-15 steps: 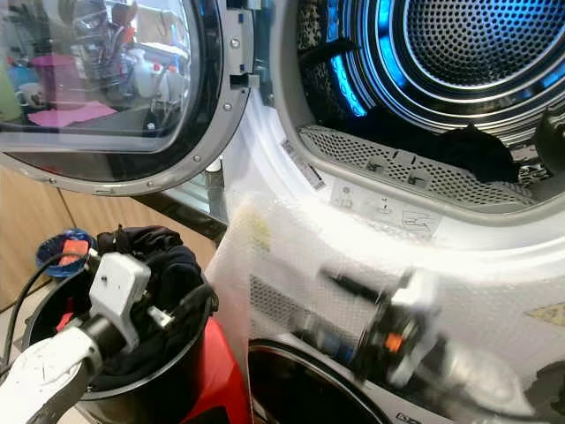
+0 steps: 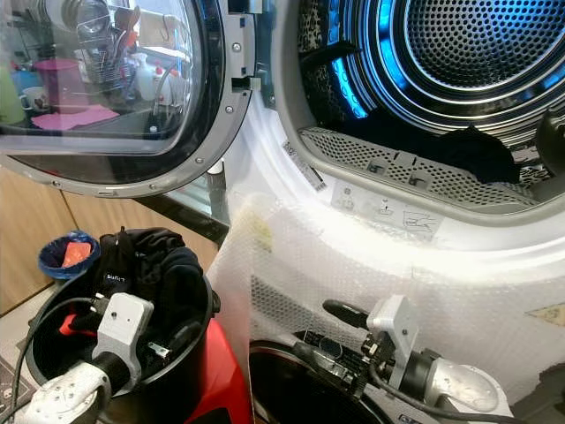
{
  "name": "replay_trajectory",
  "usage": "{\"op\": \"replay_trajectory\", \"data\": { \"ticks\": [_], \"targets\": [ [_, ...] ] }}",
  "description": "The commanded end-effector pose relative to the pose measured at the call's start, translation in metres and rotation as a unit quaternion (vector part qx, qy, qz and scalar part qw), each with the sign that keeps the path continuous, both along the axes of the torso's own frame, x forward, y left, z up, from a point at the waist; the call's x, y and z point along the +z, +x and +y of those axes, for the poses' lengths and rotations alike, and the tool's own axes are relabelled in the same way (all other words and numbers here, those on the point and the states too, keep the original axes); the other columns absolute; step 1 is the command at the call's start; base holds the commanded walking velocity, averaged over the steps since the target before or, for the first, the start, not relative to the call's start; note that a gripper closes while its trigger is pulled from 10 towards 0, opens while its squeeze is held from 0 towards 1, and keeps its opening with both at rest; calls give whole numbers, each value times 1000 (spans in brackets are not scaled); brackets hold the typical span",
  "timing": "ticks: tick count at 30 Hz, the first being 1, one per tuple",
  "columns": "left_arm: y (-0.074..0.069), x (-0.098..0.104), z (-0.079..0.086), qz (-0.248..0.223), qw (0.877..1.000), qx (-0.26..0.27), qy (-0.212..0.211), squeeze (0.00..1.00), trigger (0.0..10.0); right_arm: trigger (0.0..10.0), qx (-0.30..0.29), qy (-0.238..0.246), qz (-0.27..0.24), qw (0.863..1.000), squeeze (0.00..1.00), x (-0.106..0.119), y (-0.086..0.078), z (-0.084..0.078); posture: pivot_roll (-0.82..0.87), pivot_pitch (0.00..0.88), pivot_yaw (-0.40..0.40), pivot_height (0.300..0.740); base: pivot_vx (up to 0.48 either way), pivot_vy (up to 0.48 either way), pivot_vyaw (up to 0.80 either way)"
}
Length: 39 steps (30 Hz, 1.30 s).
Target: Clothes washing
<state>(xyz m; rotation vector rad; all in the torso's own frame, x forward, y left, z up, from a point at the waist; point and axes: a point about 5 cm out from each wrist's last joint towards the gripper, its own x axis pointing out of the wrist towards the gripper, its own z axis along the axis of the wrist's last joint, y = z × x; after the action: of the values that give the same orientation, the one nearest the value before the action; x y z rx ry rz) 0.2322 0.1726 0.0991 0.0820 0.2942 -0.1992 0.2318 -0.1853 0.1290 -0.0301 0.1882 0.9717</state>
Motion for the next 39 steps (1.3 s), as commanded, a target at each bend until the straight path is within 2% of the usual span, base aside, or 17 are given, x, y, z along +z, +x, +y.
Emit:
{"op": "replay_trajectory", "data": {
  "ticks": [1, 5, 7, 11, 12, 13, 14, 19, 22, 26, 32, 35, 39],
  "targets": [
    [-7, -8, 2, 13, 1000, 10, 7, 0, 10000, 10000, -2, -7, -7, 1000, 0, 0, 4, 0, 73, 0, -57, 740, 0, 0, 0],
    [-19, -15, -3, 22, 1000, 1, 9, 0, 10000, 10000, -5, -18, -8, 1000, 0, -5, 7, 0, 83, 0, -62, 740, 0, 0, 0],
    [-22, -17, -5, 34, 999, 15, -8, 0, 10000, 10000, -6, -22, -9, 1000, 0, -6, 10, -1, 90, 0, -69, 740, 0, 0, 0],
    [-24, -17, -6, 33, 999, 33, -15, 0, 10000, 10000, -8, -29, -11, 999, 0, -6, 13, -2, 93, 0, -71, 740, 0, 0, 0],
    [-24, -17, -5, 31, 998, 44, -12, 0, 10000, 10000, -7, -29, -12, 999, 0, -6, 13, -2, 95, 0, -74, 740, 0, 0, 0],
    [-23, -17, 0, 26, 996, 87, -17, 0, 10000, 10000, -10, -33, -15, 999, 0, -5, 17, -3, 103, 0, -81, 740, 0, 0, 0],
    [-23, -15, 2, 18, 994, 102, -16, 0, 10000, 10000, -11, -36, -17, 999, 0, -6, 19, -4, 104, 0, -82, 740, 0, 0, 0],
    [-25, -7, 10, -8, 989, 146, -17, 0, 10000, 10000, -11, -42, -18, 999, 0, -8, 22, -5, 118, 0, -91, 740, 0, 0, 0],
    [-28, -5, 8, -14, 988, 151, -26, 0, 10000, 10000, -14, -45, -18, 999, 0, -8, 24, -6, 123, 0, -93, 740, 0, 0, 0],
    [-36, -12, 13, 16, 974, 218, -57, 0, 10000, 10000, -15, -55, -19, 998, 0, -10, 25, -8, 127, 0, -96, 740, 0, 0, 0],
    [-30, -15, 17, 26, 973, 219, -64, 0, 10000, 10000, -20, -64, -21, 998, 0, -12, 27, -9, 126, 0, -97, 740, 0, 0, 0],
    [-29, -16, 19, 40, 968, 232, -84, 0, 10000, 10000, -24, -67, -26, 997, 0, -11, 28, -9, 120, 0, -93, 740, 0, 0, 0],
    [-29, -17, 24, 45, 964, 248, -85, 0, 10000, 10000, -26, -65, -30, 997, 0, -9, 29, -10, 111, 0, -86, 740, 0, 0, 0]
  ]
}}
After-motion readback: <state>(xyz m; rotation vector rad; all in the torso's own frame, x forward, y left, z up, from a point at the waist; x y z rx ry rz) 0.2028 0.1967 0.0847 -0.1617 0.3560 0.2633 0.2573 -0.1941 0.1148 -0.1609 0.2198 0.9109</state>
